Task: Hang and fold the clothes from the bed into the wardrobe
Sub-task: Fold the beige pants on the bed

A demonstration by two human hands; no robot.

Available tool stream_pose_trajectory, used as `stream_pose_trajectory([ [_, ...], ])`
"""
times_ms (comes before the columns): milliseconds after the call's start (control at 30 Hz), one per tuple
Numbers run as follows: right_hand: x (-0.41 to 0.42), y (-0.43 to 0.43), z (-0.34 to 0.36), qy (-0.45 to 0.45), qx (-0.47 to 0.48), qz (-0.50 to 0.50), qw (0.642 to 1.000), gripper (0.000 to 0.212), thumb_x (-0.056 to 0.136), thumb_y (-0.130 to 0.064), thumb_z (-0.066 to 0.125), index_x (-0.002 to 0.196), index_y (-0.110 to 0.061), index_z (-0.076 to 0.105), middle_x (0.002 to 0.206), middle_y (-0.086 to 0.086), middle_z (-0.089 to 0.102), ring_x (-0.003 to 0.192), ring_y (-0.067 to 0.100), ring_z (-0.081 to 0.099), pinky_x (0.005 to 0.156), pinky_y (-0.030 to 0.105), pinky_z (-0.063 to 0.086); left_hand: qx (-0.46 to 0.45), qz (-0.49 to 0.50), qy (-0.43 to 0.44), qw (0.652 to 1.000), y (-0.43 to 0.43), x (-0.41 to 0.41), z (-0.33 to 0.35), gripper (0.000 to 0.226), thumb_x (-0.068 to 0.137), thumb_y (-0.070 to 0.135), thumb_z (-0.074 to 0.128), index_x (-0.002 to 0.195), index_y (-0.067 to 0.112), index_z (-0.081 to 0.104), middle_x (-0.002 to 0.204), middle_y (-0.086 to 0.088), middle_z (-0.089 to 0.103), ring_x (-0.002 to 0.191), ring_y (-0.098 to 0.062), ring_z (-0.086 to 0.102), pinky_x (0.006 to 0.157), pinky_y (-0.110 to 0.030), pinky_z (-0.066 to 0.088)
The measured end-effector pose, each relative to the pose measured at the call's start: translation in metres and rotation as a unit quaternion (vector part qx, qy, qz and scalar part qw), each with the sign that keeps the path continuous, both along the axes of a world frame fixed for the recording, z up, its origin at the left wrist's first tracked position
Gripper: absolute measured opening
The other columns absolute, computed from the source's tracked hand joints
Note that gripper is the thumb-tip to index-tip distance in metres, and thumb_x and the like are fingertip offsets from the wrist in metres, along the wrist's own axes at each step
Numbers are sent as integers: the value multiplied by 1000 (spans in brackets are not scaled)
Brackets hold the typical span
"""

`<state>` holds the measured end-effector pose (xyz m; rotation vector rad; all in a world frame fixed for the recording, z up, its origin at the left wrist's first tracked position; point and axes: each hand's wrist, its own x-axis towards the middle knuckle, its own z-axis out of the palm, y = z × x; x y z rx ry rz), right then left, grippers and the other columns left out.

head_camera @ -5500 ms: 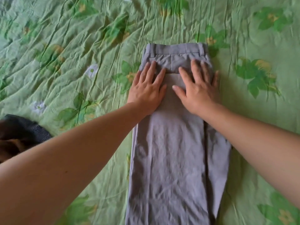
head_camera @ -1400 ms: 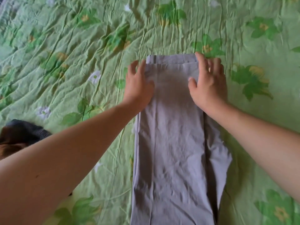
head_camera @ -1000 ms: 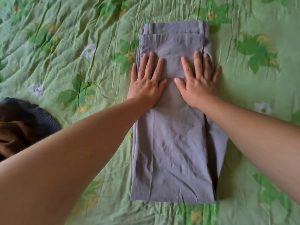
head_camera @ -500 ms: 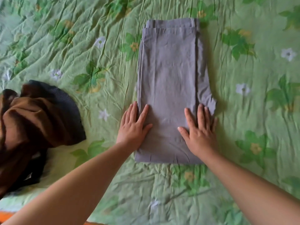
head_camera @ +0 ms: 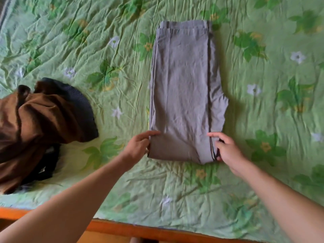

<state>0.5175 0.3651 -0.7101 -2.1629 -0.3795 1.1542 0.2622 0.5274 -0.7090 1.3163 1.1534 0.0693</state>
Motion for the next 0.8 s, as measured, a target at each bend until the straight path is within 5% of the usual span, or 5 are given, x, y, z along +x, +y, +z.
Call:
stream_pose_trajectory([
  [133, 17, -2, 13, -95, 10, 206, 974, 66, 77, 24, 38, 129, -5, 66, 93, 10, 66, 82, 17, 61, 71, 24, 51, 283, -263, 86, 918, 18, -8, -3, 59, 82, -6, 56, 131, 25, 66, 120, 0, 70, 110, -23, 63, 89, -29, 53],
  [267, 26, -14, 9, -471, 41, 478, 740, 41, 78, -7, 46, 109, -14, 72, 98, 10, 60, 89, 35, 55, 72, 46, 47, 516, -338, 81, 783, 22, -9, -8, 41, 77, 16, 78, 116, 20, 69, 105, -10, 59, 91, -34, 58, 66, -44, 55],
  [467, 46, 7, 24, -432, 154, 545, 701, 35, 86, -10, 42, 99, -13, 74, 138, 14, 62, 137, 37, 50, 110, 61, 35, 574, -388, -6, 721, 49, 1, 14, 21, 93, 21, 62, 108, 9, 70, 138, -15, 58, 136, -37, 47, 107, -54, 40],
  [633, 83, 57, 53, -269, 198, 368, 868, 32, 92, -18, 51, 109, 0, 71, 111, 14, 72, 111, 28, 65, 109, 49, 41, 368, -251, -17, 895, 116, 48, 54, 22, 94, 27, 60, 113, 20, 69, 113, 11, 71, 104, 8, 63, 93, -28, 56],
  [800, 146, 166, 54, 197, 175, 2, 965, 25, 83, -33, 74, 95, -11, 77, 98, 9, 77, 92, 22, 73, 84, 35, 56, -48, 46, -120, 991, 192, 128, 46, 36, 96, 38, 63, 113, 7, 66, 106, -8, 75, 104, -27, 70, 84, -39, 59],
])
